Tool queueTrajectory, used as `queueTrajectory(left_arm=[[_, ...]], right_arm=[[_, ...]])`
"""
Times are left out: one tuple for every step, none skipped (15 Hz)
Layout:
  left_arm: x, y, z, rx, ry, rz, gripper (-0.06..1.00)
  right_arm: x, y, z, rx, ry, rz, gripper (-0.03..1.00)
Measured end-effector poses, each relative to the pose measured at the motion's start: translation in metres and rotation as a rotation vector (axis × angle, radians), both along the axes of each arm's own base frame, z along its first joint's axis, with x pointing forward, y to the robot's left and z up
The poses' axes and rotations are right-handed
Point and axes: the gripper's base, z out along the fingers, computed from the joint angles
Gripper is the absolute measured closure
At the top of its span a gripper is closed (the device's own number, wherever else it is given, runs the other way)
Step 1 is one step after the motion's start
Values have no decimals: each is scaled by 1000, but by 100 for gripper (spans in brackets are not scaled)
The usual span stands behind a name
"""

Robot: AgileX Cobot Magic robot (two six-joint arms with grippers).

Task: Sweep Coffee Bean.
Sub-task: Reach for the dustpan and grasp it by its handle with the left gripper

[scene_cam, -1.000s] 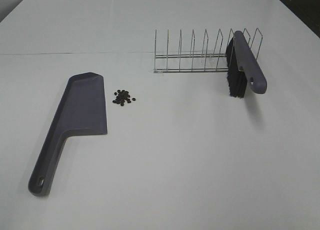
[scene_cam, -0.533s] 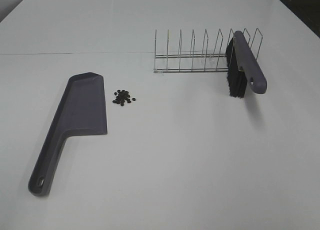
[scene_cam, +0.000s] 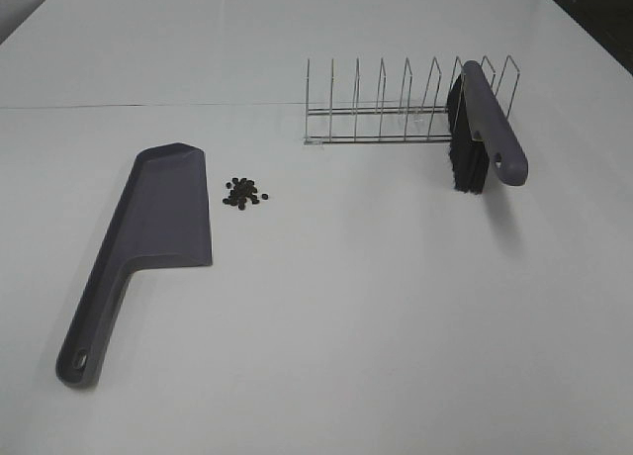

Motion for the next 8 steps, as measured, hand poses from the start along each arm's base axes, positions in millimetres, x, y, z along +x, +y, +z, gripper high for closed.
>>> queueTrajectory(left_arm=[[0, 0, 0, 0, 0, 0, 37], [0, 0, 0, 0, 0, 0, 37], [0, 0, 0, 0, 0, 0, 37], [0, 0, 0, 0, 0, 0, 37], [0, 0, 0, 0, 0, 0, 37], [0, 0, 0, 0, 0, 0, 37], [0, 0, 0, 0, 0, 0, 37], [0, 0, 0, 0, 0, 0, 37]], right_arm=[[0, 0, 0, 0, 0, 0, 28], [0, 0, 0, 0, 0, 0, 28], [0, 0, 0, 0, 0, 0, 28], [0, 0, 0, 0, 0, 0, 28], [0, 0, 0, 0, 0, 0, 28], [0, 0, 0, 0, 0, 0, 28], [0, 0, 0, 0, 0, 0, 28], [0, 0, 0, 0, 0, 0, 28]])
